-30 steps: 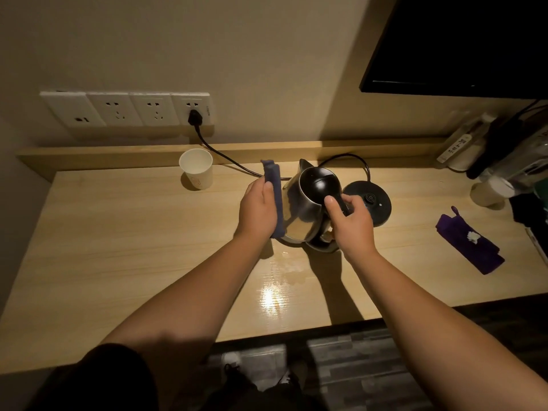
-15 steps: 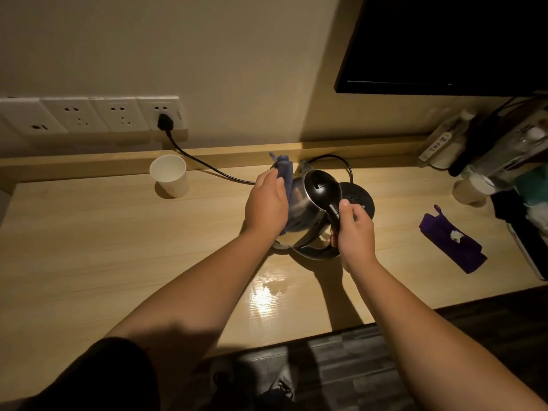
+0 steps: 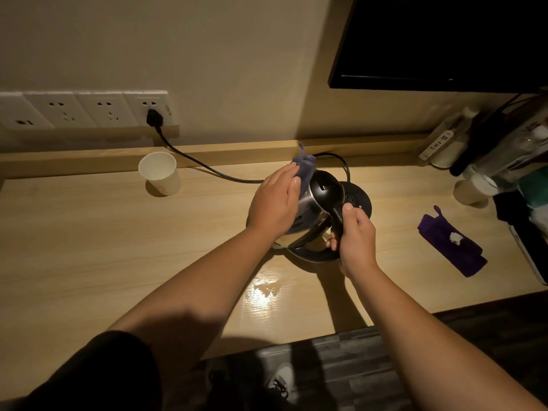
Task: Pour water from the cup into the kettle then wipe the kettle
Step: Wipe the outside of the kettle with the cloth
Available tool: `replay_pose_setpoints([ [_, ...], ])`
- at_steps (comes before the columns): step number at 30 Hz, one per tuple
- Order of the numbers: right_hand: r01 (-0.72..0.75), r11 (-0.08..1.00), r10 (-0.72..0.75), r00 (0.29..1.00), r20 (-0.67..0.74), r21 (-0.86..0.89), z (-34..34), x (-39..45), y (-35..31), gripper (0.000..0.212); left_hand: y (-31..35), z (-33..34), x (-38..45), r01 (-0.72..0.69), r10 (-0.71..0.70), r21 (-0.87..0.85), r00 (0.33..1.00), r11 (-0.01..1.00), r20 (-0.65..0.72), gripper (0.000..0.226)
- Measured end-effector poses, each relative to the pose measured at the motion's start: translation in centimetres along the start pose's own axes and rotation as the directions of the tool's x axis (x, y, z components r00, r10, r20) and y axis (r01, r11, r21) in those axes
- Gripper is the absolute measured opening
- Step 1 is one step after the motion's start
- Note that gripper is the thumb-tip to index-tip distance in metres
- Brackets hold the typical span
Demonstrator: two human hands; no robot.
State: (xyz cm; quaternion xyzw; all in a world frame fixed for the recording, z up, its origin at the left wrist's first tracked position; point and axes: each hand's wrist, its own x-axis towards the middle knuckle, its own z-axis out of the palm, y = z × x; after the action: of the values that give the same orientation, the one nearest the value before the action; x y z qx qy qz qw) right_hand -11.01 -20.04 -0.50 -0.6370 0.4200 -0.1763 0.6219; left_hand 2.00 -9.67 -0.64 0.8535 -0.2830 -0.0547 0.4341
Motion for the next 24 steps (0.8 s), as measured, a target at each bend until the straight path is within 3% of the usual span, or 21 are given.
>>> replay_pose_setpoints([
  [8, 0.014, 1.000, -0.015, 0.999, 0.031, 0.023, -0.7, 0.4, 0.0, 0.031, -2.7, -0.8, 1.0, 0.360, -0.355, -0.103, 0.933, 0.927, 0.062, 0.037],
  [16, 0.049, 0.996, -0.046, 0.998, 0.054, -0.071, -0.3, 0.5, -0.6, 0.032, -5.3, -1.5, 1.3, 0.440, -0.433, -0.077, 0.896, 0.894, 0.096, 0.034],
  [21, 0.032, 0.995, -0.031, 0.999, 0.012, -0.092, -0.4, 0.5, -0.9, 0.038, -6.0, -2.0, 0.4, 0.477, -0.477, -0.027, 0.879, 0.879, 0.007, 0.035],
  [24, 0.052, 0.990, -0.048, 0.998, 0.029, -0.128, -0.1, 0.6, -1.0, 0.036, -4.2, -2.8, -0.9, 0.395, -0.404, -0.105, 0.909, 0.913, -0.097, 0.034],
])
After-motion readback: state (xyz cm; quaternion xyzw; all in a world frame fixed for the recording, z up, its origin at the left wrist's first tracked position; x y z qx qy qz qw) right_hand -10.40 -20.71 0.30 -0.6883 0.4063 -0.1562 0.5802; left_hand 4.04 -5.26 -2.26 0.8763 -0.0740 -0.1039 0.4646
